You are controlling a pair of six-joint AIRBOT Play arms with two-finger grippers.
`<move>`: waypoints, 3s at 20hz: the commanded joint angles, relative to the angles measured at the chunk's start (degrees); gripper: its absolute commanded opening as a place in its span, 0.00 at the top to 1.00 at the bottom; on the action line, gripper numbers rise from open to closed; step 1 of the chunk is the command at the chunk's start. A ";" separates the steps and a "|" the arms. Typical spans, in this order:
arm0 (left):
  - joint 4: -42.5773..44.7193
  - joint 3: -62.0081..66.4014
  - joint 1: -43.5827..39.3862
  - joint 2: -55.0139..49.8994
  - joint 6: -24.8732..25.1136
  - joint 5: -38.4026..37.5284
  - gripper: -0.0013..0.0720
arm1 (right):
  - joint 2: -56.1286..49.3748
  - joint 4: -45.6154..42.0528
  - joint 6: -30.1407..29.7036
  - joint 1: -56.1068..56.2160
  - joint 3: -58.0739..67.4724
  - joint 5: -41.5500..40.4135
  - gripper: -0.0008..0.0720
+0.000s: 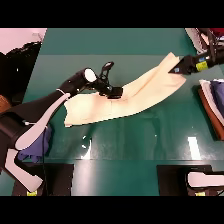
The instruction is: Fold the shirts.
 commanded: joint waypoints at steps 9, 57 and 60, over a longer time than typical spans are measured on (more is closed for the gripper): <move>-4.20 0.98 -0.90 -3.37 0.55 0.61 0.95 | 0.85 0.00 3.17 15.15 8.92 -6.29 0.97; 14.01 1.03 36.22 31.91 3.48 -18.71 0.95 | -27.08 12.09 2.01 28.15 -7.85 -20.41 0.24; 13.84 1.03 36.22 31.91 3.45 -19.45 0.95 | -29.09 11.61 1.99 31.12 -2.12 -23.12 0.59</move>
